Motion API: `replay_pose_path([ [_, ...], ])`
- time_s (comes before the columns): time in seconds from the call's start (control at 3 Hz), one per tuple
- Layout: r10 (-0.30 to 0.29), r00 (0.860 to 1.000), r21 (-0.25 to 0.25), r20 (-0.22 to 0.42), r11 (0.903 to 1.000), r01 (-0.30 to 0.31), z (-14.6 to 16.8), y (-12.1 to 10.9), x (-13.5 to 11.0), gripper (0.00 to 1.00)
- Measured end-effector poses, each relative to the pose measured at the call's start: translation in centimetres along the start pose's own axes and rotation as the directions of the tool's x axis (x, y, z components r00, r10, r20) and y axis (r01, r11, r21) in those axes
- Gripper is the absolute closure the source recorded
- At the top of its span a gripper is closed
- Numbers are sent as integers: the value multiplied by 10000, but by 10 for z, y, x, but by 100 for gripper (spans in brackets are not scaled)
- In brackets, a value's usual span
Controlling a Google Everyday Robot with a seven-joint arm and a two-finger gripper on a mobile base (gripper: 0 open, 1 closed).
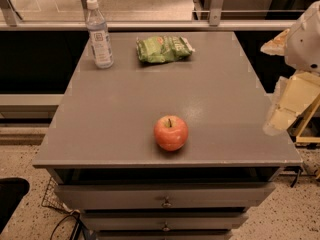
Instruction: Move apple near green jalapeno chip bag
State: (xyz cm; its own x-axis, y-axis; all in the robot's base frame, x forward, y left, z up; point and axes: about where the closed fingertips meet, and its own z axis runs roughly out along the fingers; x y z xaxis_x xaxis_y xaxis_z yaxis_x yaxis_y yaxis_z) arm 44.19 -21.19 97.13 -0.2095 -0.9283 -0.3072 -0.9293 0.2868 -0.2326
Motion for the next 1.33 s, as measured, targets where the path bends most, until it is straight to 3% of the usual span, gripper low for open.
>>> replay_pose_path([
  [0.33,404,9797,-262,1964,9990,-360,34,-9,12,0],
  [0.67,1015,8740,-1236,4753,9912,-479,79,-4,1,0],
  [1.0,1540,7370,-1980,6582,9798,-279,84,4,-31,0],
  [1.33,1867,6207,-2485,7615,9685,136,82,18,-68,0],
])
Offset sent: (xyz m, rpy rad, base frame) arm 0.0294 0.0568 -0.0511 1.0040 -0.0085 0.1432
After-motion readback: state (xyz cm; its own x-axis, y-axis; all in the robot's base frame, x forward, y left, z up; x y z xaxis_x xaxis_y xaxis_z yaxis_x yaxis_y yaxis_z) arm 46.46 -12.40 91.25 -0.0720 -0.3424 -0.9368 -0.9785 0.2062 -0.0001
